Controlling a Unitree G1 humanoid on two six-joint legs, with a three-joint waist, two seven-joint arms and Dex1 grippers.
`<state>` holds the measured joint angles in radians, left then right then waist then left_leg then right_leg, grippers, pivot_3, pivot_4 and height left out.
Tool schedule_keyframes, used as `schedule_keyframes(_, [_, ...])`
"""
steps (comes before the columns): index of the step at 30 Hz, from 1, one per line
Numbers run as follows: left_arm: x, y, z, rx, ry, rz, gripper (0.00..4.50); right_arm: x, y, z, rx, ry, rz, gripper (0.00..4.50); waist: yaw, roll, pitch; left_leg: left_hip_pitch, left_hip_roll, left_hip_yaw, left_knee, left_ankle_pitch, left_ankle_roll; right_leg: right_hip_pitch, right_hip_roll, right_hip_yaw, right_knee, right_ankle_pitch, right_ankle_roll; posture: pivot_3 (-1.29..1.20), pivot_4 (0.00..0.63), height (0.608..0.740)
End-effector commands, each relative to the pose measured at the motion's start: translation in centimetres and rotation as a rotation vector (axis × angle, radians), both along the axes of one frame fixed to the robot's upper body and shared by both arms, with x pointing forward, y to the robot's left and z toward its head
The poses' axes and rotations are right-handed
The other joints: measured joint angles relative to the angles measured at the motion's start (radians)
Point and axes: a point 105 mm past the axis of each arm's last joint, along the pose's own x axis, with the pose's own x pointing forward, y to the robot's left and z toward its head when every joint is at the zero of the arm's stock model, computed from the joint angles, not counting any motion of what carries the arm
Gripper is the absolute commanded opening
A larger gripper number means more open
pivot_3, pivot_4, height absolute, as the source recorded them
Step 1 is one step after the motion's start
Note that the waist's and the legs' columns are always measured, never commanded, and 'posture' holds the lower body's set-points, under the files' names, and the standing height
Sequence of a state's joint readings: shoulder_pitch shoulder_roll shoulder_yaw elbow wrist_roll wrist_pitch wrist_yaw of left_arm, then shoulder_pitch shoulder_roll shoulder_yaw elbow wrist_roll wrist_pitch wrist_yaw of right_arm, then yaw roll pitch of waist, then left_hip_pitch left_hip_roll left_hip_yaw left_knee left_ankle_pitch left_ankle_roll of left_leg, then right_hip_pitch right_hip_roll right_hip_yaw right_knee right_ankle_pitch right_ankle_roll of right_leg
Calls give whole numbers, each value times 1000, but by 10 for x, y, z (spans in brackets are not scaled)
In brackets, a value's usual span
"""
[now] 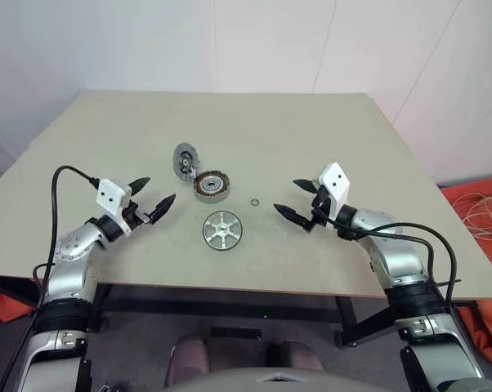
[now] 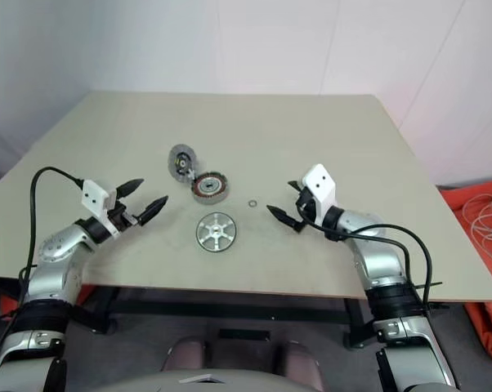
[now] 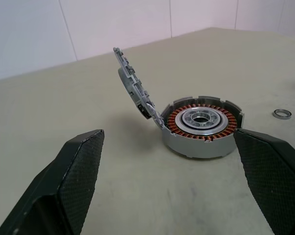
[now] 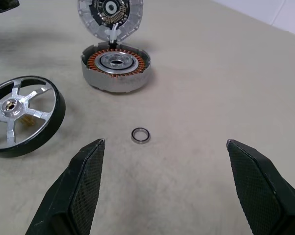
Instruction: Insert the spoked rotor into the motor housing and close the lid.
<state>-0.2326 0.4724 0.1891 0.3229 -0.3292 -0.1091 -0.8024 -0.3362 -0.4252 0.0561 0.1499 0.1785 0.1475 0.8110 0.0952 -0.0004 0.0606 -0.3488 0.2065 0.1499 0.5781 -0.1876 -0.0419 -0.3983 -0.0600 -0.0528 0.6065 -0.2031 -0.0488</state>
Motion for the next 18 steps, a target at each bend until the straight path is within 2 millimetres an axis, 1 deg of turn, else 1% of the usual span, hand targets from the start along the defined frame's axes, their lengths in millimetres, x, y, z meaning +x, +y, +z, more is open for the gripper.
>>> schedule_keyframes(1, [-1, 2, 16, 21, -66, -1, 4482, 0, 0, 13, 13, -38, 10, 4500, 0, 0, 0, 0, 0, 0, 0, 0, 0, 0, 0, 0, 0, 0, 0, 0, 0, 740])
schedule_keyframes(11, [-4, 0, 14, 26, -57, -9, 4482, -1, 1, 9, 10, -9, 5, 4500, 0, 0, 0, 0, 0, 0, 0, 0, 0, 0, 0, 0, 0, 0, 0, 0, 0, 740])
schedule_keyframes(18, [-5, -1, 16, 27, -58, -13, 4482, -2, 1, 10, 11, -5, 4, 4500, 0, 0, 0, 0, 0, 0, 0, 0, 0, 0, 0, 0, 0, 0, 0, 0, 0, 740])
